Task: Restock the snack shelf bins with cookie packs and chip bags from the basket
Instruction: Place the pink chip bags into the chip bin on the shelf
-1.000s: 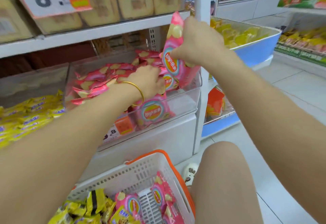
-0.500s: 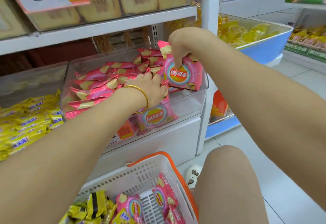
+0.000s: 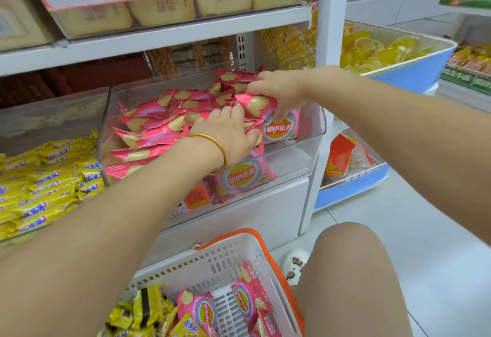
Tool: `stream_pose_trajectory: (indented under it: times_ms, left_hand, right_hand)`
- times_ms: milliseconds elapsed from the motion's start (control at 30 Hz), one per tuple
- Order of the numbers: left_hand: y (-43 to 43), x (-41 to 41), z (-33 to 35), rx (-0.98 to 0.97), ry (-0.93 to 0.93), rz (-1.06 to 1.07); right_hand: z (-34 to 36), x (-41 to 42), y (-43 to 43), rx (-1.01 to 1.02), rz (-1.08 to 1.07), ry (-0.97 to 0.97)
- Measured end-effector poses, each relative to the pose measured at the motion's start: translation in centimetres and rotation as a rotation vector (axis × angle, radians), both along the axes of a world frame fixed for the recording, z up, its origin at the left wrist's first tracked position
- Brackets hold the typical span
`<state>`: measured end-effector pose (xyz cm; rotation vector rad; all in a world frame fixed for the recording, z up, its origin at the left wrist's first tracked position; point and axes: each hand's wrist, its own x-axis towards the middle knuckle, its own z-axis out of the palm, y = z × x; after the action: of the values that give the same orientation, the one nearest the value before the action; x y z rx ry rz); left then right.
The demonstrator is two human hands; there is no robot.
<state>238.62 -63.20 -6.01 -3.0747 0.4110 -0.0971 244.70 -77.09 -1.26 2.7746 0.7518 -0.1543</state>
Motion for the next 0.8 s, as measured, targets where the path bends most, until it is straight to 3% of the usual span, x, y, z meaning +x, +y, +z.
stream_pose_trajectory:
  times_ms: [233,367,533,733,800]
  left_hand:
    - [0.1,-0.1,-0.2,0.074,-0.009,-0.008]
    - [0.2,-0.2,-0.6,0.082,-0.054,-0.004]
    - [0.3,-0.2,-1.0,0.068,-0.073,-0.022]
    - [0.6,-0.1,-0.6,0.05,-0.043,-0.045]
    - [0.9,-0.6,-0.2,-0.009,-0.113,-0.062]
  right_hand:
    - [-1.1,-1.1,0.4,-0.362,-0.059,-0.283]
    - [-2.6,-1.2,0.9,-0.218,-0.223,-0.298]
    - [-4.7,-2.0,0.8,-0.238,-0.097,-0.248]
    - [-2.7,-2.0,-1.6,0.239,-0.189,-0.109]
    - [-1.5,-3.0,-2.1,0.414,-0.207,-0.17]
